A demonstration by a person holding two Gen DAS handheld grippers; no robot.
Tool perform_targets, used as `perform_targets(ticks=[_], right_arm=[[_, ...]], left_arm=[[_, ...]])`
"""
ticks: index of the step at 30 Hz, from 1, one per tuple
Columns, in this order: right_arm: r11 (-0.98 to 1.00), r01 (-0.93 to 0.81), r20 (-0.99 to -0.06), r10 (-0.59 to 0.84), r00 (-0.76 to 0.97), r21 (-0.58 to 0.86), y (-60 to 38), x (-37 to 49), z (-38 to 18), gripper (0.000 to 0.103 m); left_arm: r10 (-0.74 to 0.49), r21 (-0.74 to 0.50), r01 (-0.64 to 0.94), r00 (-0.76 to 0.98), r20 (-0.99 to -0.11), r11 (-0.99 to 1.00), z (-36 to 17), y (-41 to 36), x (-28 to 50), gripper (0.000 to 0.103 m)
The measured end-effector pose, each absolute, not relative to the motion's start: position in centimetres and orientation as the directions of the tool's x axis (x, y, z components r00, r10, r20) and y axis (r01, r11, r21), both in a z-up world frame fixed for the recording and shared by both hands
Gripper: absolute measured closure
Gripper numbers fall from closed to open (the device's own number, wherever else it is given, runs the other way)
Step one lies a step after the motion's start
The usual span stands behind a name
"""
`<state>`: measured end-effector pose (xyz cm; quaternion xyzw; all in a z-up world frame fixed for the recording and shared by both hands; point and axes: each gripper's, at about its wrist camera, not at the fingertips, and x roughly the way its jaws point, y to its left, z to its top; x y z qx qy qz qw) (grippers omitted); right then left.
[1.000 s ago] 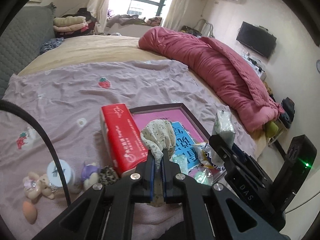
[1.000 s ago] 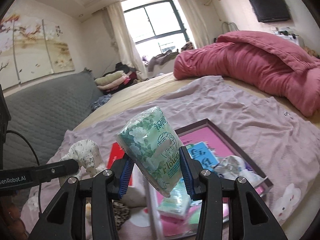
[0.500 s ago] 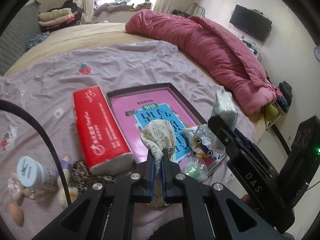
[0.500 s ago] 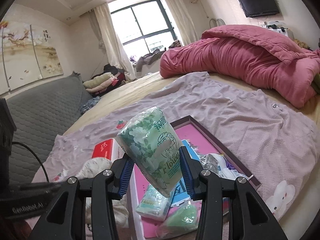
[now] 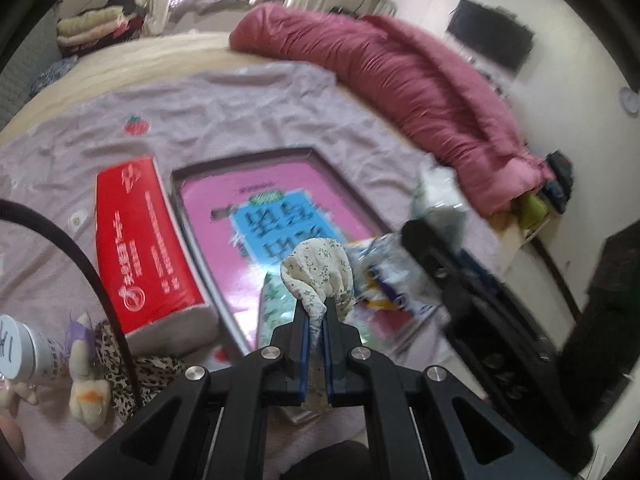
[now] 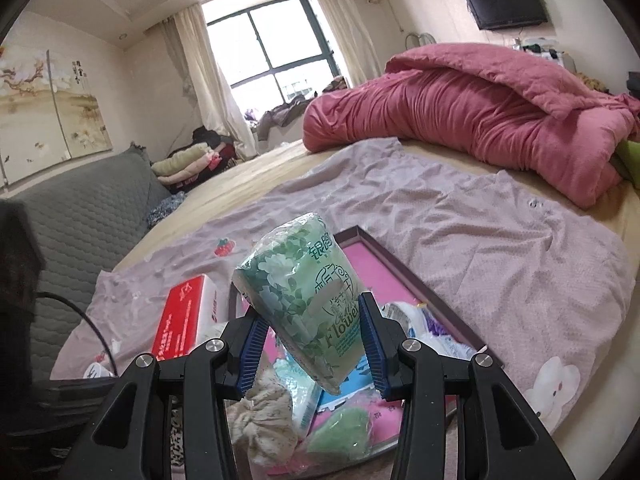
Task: Organize soft objects
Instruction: 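Lower and open the right gripper onto the tray while the left gripper releases the cloth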
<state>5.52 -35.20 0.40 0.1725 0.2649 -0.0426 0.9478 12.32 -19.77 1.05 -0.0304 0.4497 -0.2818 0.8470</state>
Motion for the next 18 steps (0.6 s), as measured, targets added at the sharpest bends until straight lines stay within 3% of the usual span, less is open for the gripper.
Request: perform_targets(ticks=[6, 18], right_arm=[[0.939, 0.182, -0.547, 0.008, 0.837, 0.291, -35.2, 5.9, -0.4, 0.057], [0.949, 0.197, -0.634, 0.004, 0.773, 0.247, -35.1, 7.1, -2.9, 0.057]], left_arm=[[-0.427, -0.273, 0.385, 0.404, -0.809, 0.882, -2.0, -19.8, 13.9, 0.097], [-0.362, -0.212, 0.378, 0.388, -0.848, 0.901, -4.3, -19.5, 14.0, 0.097]])
